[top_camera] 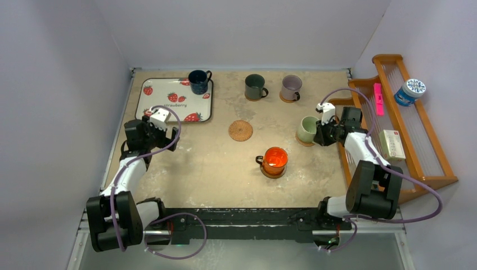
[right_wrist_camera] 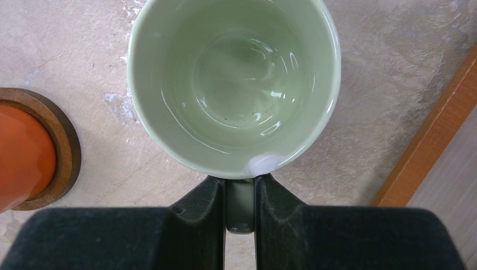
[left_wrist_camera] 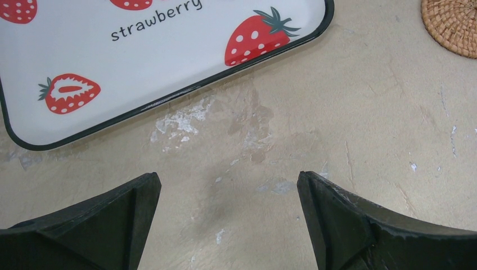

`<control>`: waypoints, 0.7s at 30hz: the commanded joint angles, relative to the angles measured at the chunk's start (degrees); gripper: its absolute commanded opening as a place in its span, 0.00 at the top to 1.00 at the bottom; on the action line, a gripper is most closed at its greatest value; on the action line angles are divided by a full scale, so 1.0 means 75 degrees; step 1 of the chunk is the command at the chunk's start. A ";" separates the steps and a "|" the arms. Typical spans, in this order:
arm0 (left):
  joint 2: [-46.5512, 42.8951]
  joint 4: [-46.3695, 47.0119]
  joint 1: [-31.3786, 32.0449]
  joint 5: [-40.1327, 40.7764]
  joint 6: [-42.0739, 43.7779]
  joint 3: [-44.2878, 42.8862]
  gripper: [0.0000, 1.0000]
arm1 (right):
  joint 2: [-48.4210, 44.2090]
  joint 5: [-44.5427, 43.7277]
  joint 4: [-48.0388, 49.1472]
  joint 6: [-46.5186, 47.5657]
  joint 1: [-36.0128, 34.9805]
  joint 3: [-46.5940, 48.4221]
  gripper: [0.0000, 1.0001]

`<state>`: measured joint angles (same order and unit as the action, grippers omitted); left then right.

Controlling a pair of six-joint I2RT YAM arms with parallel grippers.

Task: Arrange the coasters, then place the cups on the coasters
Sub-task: Place the cup on the coaster.

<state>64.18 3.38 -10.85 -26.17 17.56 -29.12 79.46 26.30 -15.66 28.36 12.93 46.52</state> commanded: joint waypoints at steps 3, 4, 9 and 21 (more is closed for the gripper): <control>0.0005 0.0300 -0.0031 -0.0120 0.0079 0.0033 0.00 | -0.0422 0.0086 0.0377 0.0094 0.0042 0.0137 1.00; 0.0008 0.0300 -0.0030 -0.0120 0.0084 0.0037 0.00 | -0.0423 0.0099 0.0377 0.0097 0.0042 0.0143 1.00; 0.0023 0.0300 -0.0030 -0.0120 0.0083 0.0036 0.00 | -0.0368 0.0101 0.0353 0.0114 0.0043 0.0159 1.00; 0.0102 0.0311 -0.0033 -0.0154 0.0075 0.0039 0.00 | -0.0192 0.0028 0.0342 0.0190 0.0035 0.0182 1.00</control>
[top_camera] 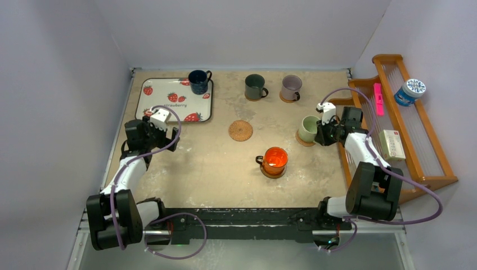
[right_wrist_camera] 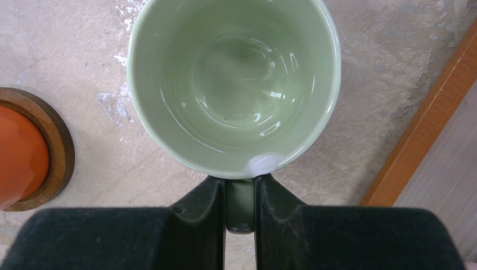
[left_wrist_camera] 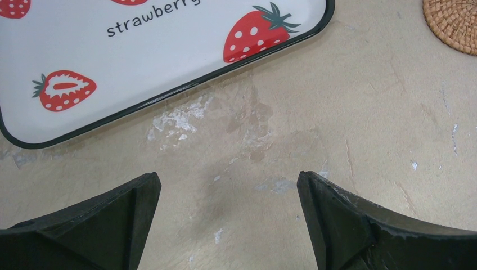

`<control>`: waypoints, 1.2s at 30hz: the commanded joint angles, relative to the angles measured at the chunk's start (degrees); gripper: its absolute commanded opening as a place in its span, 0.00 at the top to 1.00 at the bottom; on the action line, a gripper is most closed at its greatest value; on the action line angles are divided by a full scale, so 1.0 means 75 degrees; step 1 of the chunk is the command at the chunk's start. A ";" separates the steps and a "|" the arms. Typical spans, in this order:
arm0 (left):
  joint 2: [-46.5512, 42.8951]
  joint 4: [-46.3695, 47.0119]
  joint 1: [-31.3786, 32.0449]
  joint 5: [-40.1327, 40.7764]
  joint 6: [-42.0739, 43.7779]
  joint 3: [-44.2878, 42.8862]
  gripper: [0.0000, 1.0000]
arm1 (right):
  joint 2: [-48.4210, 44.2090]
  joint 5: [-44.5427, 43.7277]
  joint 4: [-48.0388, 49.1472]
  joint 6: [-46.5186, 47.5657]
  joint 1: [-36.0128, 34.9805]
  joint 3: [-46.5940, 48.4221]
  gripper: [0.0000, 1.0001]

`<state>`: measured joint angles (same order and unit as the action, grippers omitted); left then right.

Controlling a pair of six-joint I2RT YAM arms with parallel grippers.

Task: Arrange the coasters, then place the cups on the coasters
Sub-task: Place the cup on the coaster.

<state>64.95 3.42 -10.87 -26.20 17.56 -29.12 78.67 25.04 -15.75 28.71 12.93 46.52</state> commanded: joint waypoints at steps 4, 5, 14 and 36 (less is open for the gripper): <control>0.0009 0.0306 -0.0030 -0.0152 0.0076 0.0033 0.00 | -0.0068 0.0196 0.0336 0.0167 0.0040 0.0185 1.00; 0.0012 0.0303 -0.0027 -0.0152 0.0083 0.0036 0.00 | -0.0061 0.0194 0.0331 0.0168 0.0039 0.0184 1.00; 0.0034 0.0300 -0.0027 -0.0164 0.0078 0.0028 0.00 | 0.0060 0.0161 0.0307 0.0239 0.0036 0.0201 1.00; 0.0094 0.0317 -0.0027 -0.0175 0.0083 0.0016 0.00 | 0.0072 0.0156 0.0216 0.0325 0.0037 0.0231 0.85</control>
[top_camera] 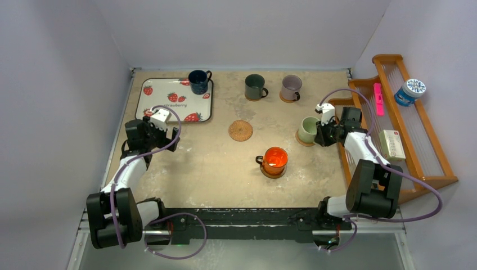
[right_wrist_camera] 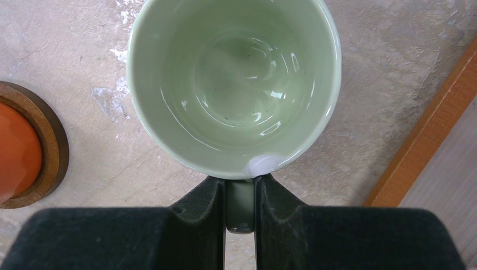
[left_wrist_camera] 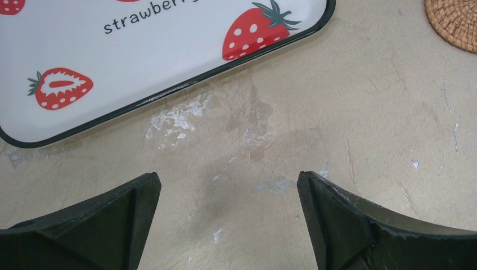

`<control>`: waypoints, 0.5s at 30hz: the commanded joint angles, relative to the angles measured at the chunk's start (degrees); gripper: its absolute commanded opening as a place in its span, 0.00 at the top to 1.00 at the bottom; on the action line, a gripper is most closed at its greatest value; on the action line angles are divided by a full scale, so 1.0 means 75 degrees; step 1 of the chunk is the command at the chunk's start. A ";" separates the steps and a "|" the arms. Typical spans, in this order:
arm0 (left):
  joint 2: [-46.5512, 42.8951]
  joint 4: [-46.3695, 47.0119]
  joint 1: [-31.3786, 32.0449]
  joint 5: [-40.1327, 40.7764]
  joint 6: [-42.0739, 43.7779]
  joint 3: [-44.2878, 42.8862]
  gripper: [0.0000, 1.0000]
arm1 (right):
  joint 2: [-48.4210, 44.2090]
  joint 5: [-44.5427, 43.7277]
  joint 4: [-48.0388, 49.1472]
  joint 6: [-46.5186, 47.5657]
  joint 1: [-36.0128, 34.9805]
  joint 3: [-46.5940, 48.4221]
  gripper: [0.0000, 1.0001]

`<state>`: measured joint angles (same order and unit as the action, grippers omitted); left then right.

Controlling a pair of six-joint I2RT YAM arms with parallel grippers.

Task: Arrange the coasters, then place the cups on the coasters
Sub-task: Place the cup on the coaster.

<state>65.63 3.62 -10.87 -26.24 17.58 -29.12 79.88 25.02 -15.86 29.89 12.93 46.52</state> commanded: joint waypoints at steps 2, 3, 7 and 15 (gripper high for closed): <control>-0.0005 0.0291 -0.0027 -0.0166 0.0080 0.0010 0.00 | -0.0092 0.0168 0.0219 0.0185 0.0038 0.0222 0.82; -0.0008 0.0291 -0.0025 -0.0177 0.0077 0.0014 0.00 | -0.0100 0.0171 0.0206 0.0203 0.0040 0.0222 0.80; -0.0008 0.0285 -0.0027 -0.0181 0.0081 0.0016 0.00 | -0.0115 0.0170 0.0170 0.0233 0.0043 0.0219 0.75; -0.0031 0.0279 -0.0027 -0.0191 0.0080 0.0014 0.00 | -0.0182 0.0149 0.0122 0.0268 0.0043 0.0209 0.65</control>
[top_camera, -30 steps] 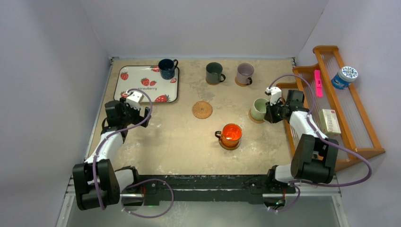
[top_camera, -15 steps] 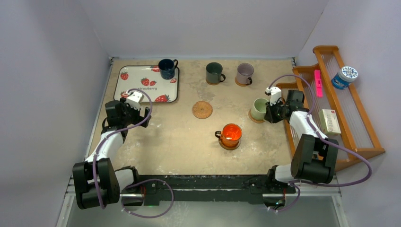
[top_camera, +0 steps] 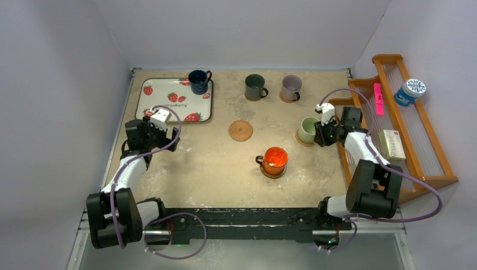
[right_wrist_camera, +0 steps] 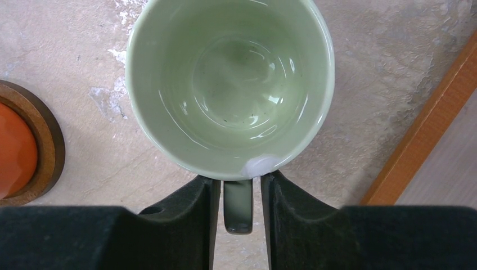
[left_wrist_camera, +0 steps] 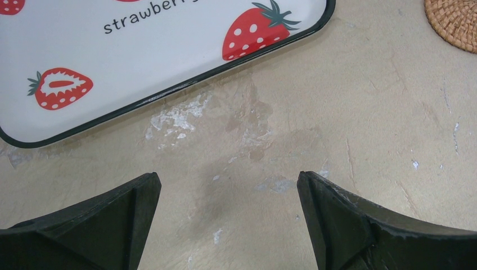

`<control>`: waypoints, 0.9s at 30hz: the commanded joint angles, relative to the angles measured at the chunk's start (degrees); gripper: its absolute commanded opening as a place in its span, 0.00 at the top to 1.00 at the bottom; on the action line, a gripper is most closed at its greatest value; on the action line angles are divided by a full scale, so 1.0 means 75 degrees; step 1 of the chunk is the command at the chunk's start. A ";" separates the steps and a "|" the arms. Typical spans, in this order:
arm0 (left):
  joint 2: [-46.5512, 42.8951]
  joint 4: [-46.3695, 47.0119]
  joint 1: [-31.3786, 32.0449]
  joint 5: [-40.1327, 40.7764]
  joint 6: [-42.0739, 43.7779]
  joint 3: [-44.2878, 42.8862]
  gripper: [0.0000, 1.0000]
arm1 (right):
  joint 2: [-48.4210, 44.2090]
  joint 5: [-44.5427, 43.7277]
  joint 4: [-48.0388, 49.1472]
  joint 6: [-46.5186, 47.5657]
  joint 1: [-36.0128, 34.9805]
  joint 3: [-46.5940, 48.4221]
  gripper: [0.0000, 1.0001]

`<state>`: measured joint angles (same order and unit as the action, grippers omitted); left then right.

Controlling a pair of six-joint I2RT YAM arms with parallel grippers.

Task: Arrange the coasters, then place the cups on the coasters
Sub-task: Place the cup on the coaster.

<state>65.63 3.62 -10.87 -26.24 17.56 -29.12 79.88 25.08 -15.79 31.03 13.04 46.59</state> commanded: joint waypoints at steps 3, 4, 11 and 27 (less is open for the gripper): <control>-0.0031 0.0278 -0.0027 -0.0191 0.0084 0.0010 0.00 | -0.0226 0.0145 0.0083 0.0139 0.0024 0.0199 0.53; -0.0031 0.0279 -0.0027 -0.0193 0.0090 0.0015 0.00 | -0.0246 0.0143 0.0070 0.0146 0.0021 0.0198 0.52; -0.0020 0.0279 -0.0030 -0.0193 0.0095 0.0016 0.00 | -0.0499 0.0208 -0.0062 0.0193 0.0028 0.0197 0.27; -0.0128 0.0229 -0.0027 -0.0076 0.0078 -0.0105 0.00 | -0.1472 0.0537 -0.0986 0.0429 0.0027 0.0456 0.01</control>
<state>65.63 3.62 -10.85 -26.33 17.56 -29.12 71.64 26.70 -19.49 32.64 13.08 47.11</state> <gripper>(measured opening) 0.998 0.987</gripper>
